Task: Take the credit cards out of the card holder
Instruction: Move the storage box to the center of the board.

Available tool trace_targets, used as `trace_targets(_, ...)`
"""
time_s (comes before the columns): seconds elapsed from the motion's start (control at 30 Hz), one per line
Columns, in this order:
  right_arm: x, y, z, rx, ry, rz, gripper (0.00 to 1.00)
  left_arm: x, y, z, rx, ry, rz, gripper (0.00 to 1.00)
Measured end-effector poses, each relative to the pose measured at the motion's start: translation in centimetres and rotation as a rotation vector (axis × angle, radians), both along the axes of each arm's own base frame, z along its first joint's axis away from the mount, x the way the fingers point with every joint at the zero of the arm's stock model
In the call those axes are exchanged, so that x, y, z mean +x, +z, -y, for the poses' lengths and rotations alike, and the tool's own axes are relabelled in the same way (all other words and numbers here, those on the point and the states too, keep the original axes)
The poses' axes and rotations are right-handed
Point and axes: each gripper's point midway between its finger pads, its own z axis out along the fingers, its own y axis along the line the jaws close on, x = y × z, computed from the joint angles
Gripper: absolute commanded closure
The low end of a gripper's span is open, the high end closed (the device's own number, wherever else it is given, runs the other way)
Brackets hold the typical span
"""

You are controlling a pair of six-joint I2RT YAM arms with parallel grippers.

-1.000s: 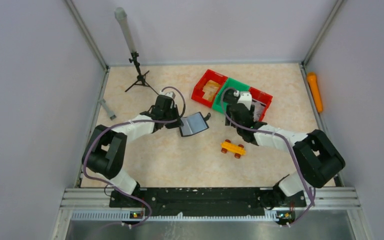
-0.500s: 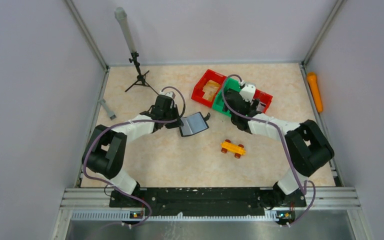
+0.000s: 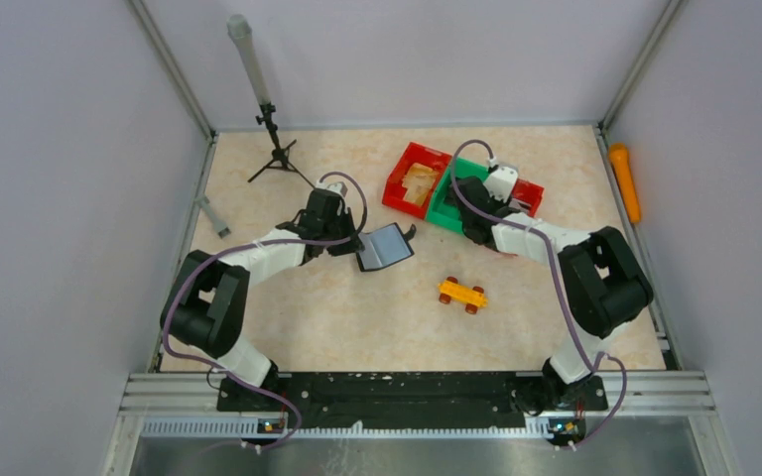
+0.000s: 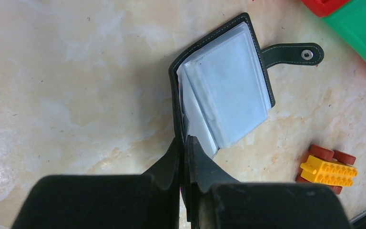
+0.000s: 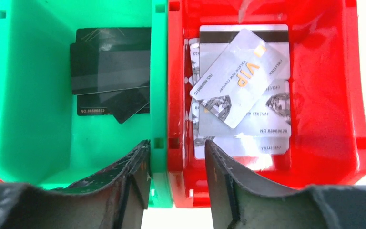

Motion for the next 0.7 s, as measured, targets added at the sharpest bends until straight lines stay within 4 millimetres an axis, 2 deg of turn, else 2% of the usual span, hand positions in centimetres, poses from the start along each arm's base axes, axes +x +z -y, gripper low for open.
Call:
trace_targets(0.1,-0.2,0.1,-0.1,0.014,0.001,-0.005,0.71,-0.1,0.0,0.0,-0.001,-0.001,-0.002,0.97)
trace_targets(0.2,-1.4,0.4,0.4,0.030,0.001,-0.004,0.76,-0.1,-0.1,0.0,-0.002,-0.002,-0.003,0.97)
trace_targets(0.4,-5.7,0.9,2.4,0.039,0.004,-0.029,0.77,-0.2,-0.1,0.0,-0.003,-0.004,-0.005,0.96)
trace_targets(0.5,-7.7,0.9,3.3,0.064,-0.015,-0.033,0.75,-0.2,-0.1,0.1,-0.005,-0.005,-0.006,0.96)
trace_targets(0.7,-9.8,0.7,4.8,0.096,-0.100,-0.039,0.75,-0.2,-0.1,0.2,-0.008,-0.009,-0.008,0.96)
